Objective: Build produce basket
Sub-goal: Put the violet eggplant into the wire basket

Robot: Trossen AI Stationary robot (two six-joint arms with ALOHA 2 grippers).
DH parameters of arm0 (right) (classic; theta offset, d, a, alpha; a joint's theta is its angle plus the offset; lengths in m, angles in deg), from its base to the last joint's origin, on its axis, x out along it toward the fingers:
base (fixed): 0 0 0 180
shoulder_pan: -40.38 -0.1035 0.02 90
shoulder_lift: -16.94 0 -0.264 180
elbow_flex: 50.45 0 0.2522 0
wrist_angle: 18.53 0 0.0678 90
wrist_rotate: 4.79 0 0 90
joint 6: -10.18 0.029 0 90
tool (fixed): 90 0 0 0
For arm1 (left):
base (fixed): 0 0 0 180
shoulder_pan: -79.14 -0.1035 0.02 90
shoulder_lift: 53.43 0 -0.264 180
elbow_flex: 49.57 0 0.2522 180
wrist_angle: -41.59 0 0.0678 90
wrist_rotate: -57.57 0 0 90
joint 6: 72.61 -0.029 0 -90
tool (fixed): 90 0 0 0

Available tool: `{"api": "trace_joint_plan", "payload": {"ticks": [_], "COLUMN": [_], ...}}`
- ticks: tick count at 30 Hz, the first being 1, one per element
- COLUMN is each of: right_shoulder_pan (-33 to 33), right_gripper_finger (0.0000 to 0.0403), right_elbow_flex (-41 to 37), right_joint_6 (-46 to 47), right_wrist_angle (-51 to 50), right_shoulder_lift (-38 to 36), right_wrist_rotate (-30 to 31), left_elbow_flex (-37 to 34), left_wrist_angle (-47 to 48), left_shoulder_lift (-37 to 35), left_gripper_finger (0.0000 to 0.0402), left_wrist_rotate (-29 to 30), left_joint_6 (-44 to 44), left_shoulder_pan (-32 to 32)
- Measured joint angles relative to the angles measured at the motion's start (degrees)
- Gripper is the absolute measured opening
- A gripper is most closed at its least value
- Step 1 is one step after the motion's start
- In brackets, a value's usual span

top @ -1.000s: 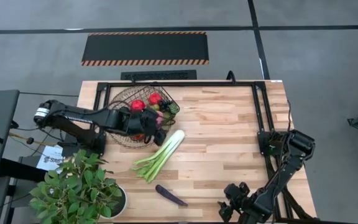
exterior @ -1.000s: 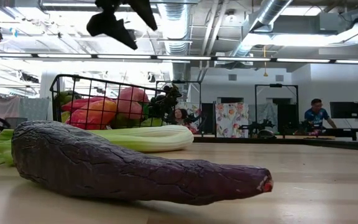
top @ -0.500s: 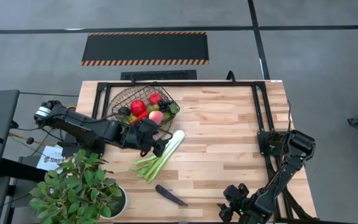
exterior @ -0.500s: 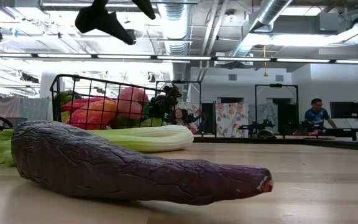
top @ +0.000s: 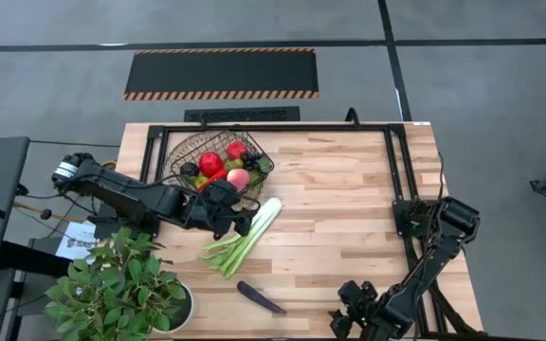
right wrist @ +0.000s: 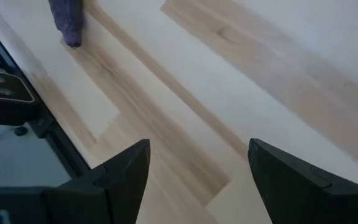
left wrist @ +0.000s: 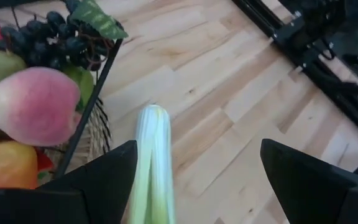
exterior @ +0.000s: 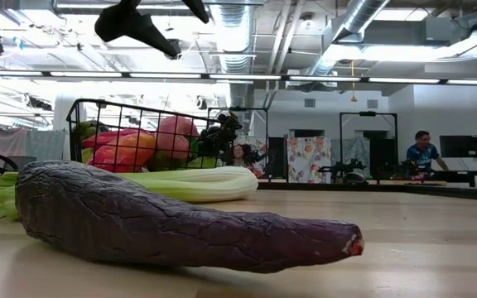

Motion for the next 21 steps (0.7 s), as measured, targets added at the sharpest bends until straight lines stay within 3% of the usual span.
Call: {"api": "trace_joint_plan", "payload": {"ticks": [10,17,21], "right_shoulder_pan": [0.1,0.5,2.5], "right_gripper_finger": [0.0291,0.0291,0.0291], "right_elbow_flex": [0.0,-0.6,-1.6], "right_joint_6": [2.1,2.8,3.1], "right_wrist_angle": [0.3,-1.1,-0.8], "right_shoulder_lift": [-0.4,-0.4,-0.4], "right_wrist_rotate": [-2.3,4.8,3.8], "left_elbow_flex": [0.0,0.0,0.0], "left_wrist_angle": [0.0,0.0,-0.1], "left_shoulder_lift": [0.0,0.0,0.9], "left_gripper_finger": [0.0325,0.0325,0.0325], "left_wrist_rotate": [-2.3,-3.6,-2.7], "left_joint_6": [5.1,7.9,9.8], "left_shoulder_pan": [0.0,0.2,0.8]}}
